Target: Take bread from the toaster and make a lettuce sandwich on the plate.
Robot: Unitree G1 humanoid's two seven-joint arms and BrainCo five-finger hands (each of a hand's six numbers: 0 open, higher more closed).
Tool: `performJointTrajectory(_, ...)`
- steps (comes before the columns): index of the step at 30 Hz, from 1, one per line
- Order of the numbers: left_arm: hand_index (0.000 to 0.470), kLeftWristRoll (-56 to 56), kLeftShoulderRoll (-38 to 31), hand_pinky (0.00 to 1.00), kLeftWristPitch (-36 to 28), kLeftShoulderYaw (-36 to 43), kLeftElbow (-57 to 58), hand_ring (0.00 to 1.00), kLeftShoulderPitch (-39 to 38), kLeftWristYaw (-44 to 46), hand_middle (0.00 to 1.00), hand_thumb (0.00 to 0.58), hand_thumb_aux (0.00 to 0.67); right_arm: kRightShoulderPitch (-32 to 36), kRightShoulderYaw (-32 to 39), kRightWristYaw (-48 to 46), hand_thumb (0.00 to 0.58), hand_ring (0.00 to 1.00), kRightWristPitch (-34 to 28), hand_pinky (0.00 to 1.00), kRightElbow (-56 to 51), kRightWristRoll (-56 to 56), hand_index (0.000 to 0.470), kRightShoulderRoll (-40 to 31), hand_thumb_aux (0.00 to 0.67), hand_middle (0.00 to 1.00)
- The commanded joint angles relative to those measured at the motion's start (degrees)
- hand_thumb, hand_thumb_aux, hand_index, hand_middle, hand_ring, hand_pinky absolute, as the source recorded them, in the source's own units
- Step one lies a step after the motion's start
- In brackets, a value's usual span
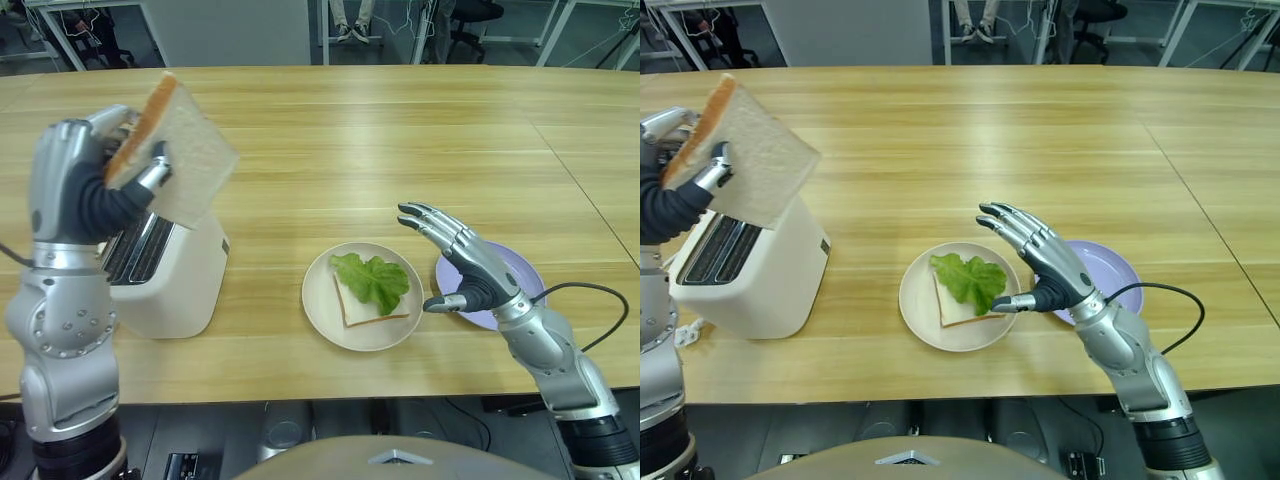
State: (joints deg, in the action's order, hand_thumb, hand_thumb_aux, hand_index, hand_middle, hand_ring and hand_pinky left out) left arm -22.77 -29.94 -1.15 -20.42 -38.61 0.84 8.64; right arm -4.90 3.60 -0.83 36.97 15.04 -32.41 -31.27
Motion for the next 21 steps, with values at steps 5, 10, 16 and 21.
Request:
performJointTrajectory(5,0.460,6.34,2.55,1.00,-3.24,20.92,8.81,1.00,7.24,12.75,1.00,0.580,0.670,-2.15,-3.96,12.23,0.000,0.00,8.85,0.00,0.39,-19.76,0.000,-5.73,0.000,0.00)
performJointTrajectory(10,0.460,7.26,2.33,1.00,1.72,31.97,23.51,1.00,13.01,20.63,1.00,0.580,0.670,-1.09,-2.81,13.08,0.000,0.00,9.12,0.00,-1.67,-24.14,0.000,-9.15,0.000,0.00)
performJointTrajectory(16,0.460,12.05,7.20,1.00,4.27,38.22,41.33,1.00,22.50,28.54,1.00,0.580,0.670,1.17,0.84,9.32,0.000,0.00,9.54,0.00,-2.60,-23.30,0.000,-11.22,0.000,0.00)
performJointTrajectory(21,0.460,15.71,12.28,1.00,5.52,38.69,53.38,1.00,27.57,31.57,1.00,0.580,0.670,3.31,4.59,3.60,0.000,0.00,9.51,0.00,-5.07,-20.83,0.000,-12.68,0.000,0.00)
